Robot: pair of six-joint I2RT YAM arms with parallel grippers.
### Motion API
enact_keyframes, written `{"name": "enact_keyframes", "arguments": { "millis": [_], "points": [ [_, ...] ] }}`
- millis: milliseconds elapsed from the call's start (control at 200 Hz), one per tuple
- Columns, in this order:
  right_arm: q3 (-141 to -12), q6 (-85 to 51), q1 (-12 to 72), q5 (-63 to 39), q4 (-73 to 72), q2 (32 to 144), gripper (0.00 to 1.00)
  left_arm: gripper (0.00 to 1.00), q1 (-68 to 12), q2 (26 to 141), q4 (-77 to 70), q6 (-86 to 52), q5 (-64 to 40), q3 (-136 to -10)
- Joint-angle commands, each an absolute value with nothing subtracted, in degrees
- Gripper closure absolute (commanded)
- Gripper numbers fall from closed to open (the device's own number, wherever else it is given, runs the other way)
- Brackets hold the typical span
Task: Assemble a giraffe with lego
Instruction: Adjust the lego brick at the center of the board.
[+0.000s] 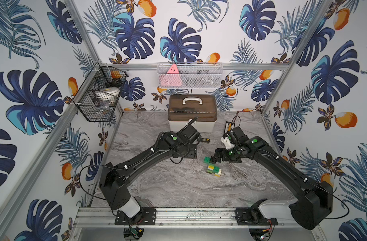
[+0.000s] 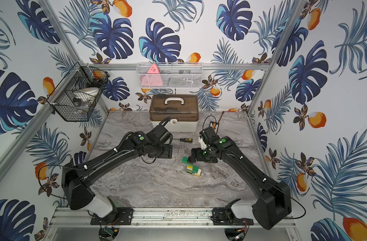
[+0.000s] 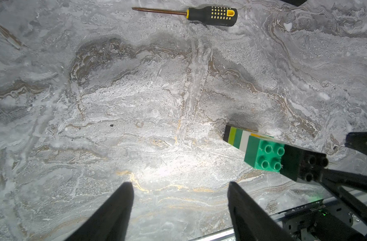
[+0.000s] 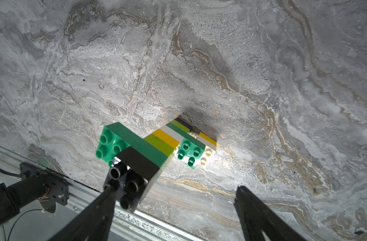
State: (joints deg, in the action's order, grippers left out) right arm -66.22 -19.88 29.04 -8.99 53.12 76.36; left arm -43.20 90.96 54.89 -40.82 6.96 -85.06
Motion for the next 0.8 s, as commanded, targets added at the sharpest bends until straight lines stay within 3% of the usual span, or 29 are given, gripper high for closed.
{"name": "enact_keyframes", "arguments": {
  "millis": [0, 796],
  "points": [
    [-66.1, -19.2, 28.9, -8.2, 51.8, 76.7, 0.08, 0.24, -43.2, 91.0, 54.2, -41.4, 6.9, -85.3],
    [-63.0, -20.0, 28.4, -5.8, 55.9, 78.1, 0.11, 0.23, -43.2, 91.4, 53.9, -40.7, 7.2, -85.9]
  ]
}}
